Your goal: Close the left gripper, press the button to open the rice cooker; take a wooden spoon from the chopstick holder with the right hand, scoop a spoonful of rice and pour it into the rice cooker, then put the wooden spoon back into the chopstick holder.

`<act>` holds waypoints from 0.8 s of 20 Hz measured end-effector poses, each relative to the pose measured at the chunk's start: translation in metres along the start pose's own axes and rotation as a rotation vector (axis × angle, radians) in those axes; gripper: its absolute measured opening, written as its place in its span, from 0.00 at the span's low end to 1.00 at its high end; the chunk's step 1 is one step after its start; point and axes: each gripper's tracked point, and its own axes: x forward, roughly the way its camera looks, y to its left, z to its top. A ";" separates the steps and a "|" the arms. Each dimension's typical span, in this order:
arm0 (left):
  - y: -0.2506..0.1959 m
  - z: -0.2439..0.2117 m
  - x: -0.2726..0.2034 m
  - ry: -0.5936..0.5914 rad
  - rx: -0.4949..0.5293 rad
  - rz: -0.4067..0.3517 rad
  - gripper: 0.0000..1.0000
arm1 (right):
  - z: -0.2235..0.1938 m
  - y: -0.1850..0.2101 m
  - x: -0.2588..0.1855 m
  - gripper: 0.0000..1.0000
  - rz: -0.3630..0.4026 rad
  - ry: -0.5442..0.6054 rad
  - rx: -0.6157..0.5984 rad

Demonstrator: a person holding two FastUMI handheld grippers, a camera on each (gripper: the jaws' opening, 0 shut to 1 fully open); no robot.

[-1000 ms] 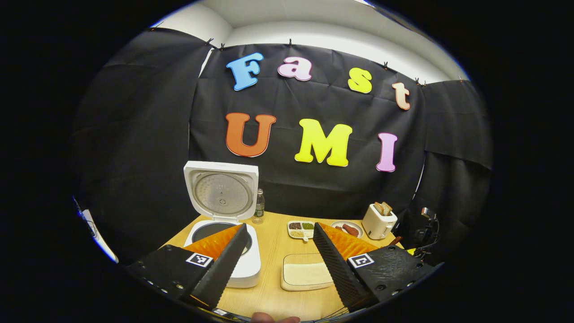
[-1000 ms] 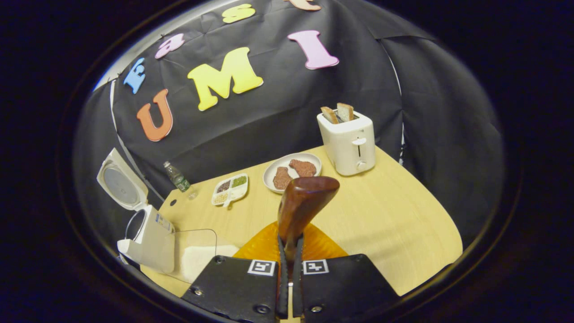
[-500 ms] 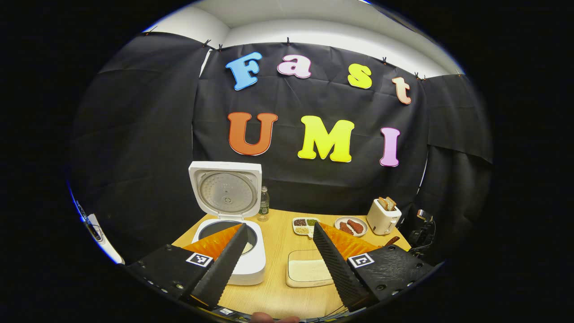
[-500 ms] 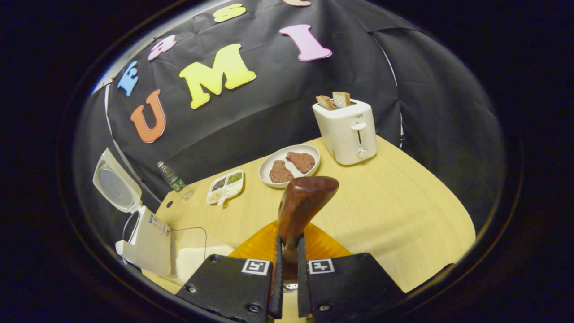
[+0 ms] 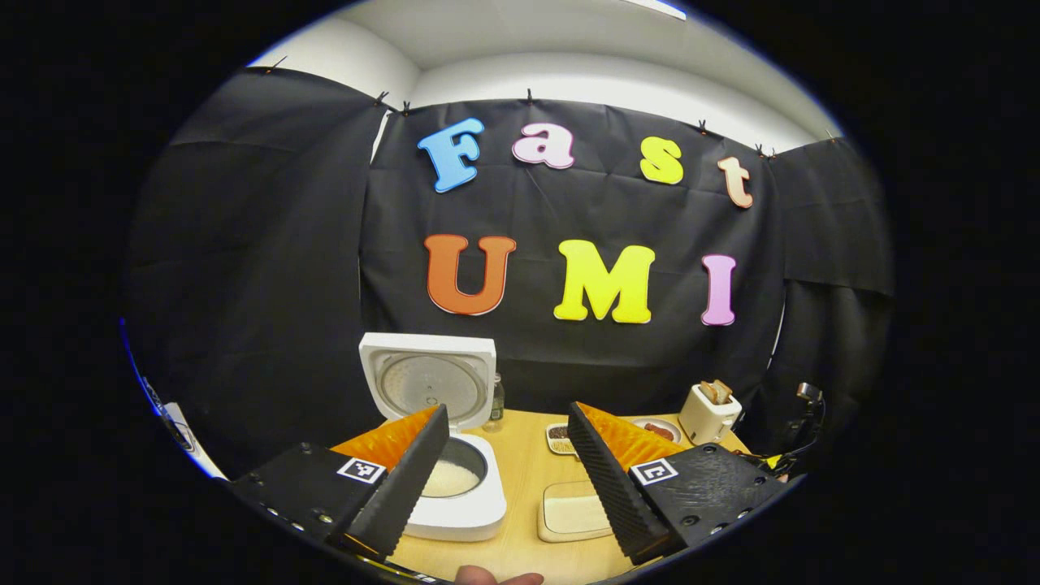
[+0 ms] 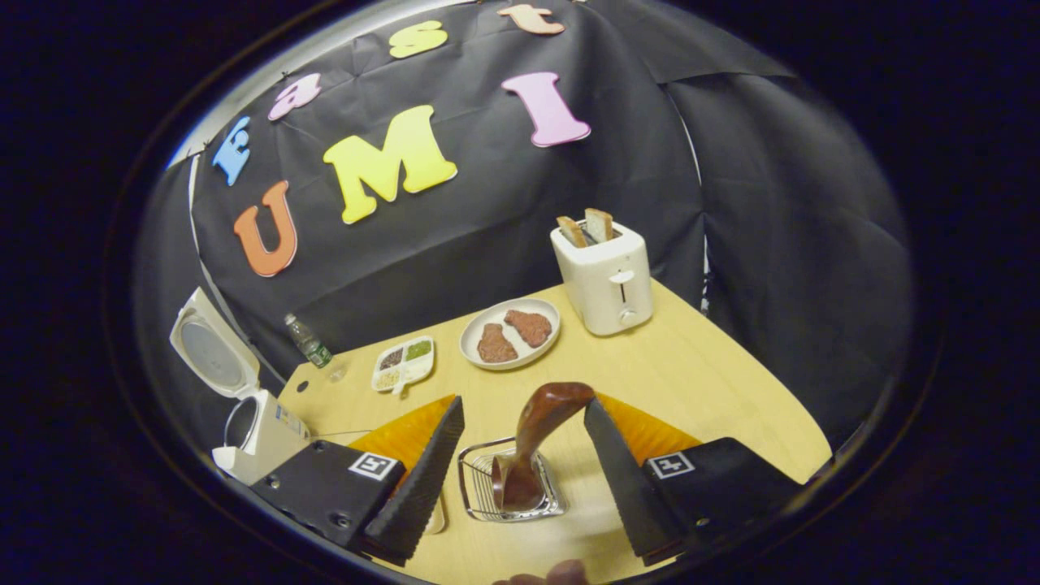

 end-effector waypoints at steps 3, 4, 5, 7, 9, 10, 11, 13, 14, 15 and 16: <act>0.023 0.020 0.024 -0.021 0.033 0.048 0.94 | 0.028 0.002 -0.029 0.98 -0.019 -0.060 -0.031; 0.027 0.027 0.031 -0.028 0.031 0.052 0.94 | 0.038 0.004 -0.042 0.98 -0.021 -0.082 -0.044; 0.032 0.039 0.039 -0.043 0.021 0.054 0.94 | 0.049 0.008 -0.053 0.98 -0.022 -0.105 -0.062; 0.040 0.063 0.063 -0.070 0.007 0.035 0.94 | 0.066 0.018 -0.075 0.98 -0.019 -0.141 -0.103; 0.059 0.075 0.096 -0.049 0.001 0.037 0.94 | 0.085 0.030 -0.099 0.98 -0.015 -0.194 -0.150; 0.069 0.076 0.109 -0.019 -0.017 0.048 0.94 | 0.092 0.038 -0.111 0.98 -0.009 -0.222 -0.173; 0.077 0.076 0.124 0.012 -0.045 0.054 0.94 | 0.097 0.044 -0.121 1.00 -0.009 -0.242 -0.196; 0.093 0.077 0.152 0.037 -0.063 0.066 0.94 | 0.101 0.055 -0.143 0.99 0.001 -0.269 -0.218; 0.103 0.074 0.169 0.048 -0.053 0.076 0.95 | 0.100 0.060 -0.151 1.00 0.006 -0.270 -0.218; 0.112 0.067 0.183 0.081 -0.048 0.088 0.94 | 0.097 0.063 -0.160 0.99 0.009 -0.272 -0.214; 0.119 0.061 0.194 0.107 -0.037 0.099 0.94 | 0.094 0.066 -0.167 0.99 0.008 -0.272 -0.214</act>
